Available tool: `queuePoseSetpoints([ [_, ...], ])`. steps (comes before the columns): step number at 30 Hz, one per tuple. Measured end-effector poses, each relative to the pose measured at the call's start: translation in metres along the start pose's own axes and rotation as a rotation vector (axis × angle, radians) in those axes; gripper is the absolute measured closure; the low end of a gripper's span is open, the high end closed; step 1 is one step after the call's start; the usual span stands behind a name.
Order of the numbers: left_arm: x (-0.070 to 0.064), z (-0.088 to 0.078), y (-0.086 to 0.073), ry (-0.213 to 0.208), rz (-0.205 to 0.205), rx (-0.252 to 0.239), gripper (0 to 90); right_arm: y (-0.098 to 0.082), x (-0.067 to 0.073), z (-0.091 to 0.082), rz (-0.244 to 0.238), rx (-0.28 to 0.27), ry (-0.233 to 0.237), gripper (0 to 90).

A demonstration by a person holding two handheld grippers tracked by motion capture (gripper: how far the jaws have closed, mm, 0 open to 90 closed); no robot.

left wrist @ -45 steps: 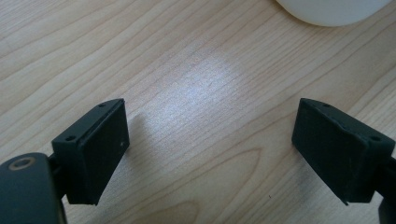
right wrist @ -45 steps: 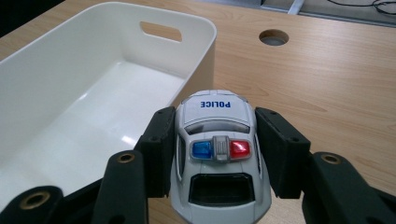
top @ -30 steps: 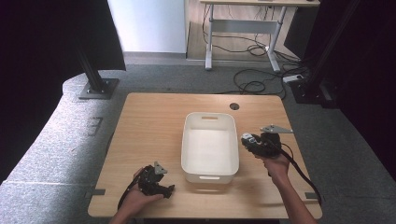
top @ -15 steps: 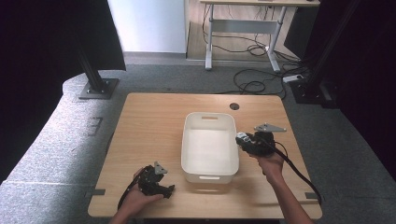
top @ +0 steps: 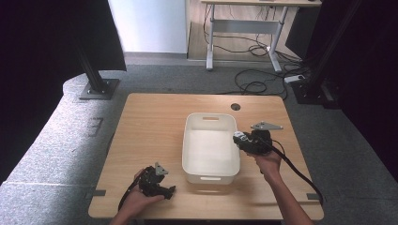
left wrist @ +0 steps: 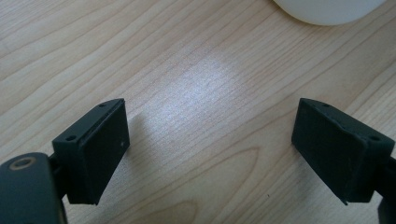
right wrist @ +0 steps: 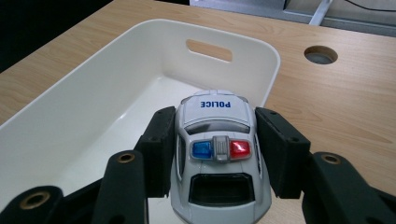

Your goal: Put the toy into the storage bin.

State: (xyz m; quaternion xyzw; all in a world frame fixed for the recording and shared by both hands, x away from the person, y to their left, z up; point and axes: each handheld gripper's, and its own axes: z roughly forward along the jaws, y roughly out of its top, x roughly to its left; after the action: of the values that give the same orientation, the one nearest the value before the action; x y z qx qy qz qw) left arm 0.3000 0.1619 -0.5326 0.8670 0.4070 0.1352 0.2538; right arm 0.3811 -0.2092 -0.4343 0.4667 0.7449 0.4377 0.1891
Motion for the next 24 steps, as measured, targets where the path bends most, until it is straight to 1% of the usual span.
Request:
queuePoseSetpoints([
  [5,0.000,0.000,0.000,0.001,0.003,0.000,12.0,0.006,0.008,0.003,-0.007,-0.001,0.005,50.4],
  [10,-0.001,0.000,0.000,0.000,0.005,0.002,12.0,0.009,0.012,0.006,-0.013,0.002,0.007,50.4],
  [12,0.000,0.000,0.000,-0.002,0.004,0.002,11.9,0.010,0.014,0.009,-0.007,0.002,0.013,50.4],
  [18,-0.001,-0.001,0.000,-0.003,0.007,0.003,12.0,0.011,0.016,0.014,-0.005,0.014,0.008,50.4],
  [24,-0.001,-0.001,-0.001,-0.001,0.008,0.003,12.0,0.014,0.021,0.019,-0.015,0.021,0.003,50.4],
])
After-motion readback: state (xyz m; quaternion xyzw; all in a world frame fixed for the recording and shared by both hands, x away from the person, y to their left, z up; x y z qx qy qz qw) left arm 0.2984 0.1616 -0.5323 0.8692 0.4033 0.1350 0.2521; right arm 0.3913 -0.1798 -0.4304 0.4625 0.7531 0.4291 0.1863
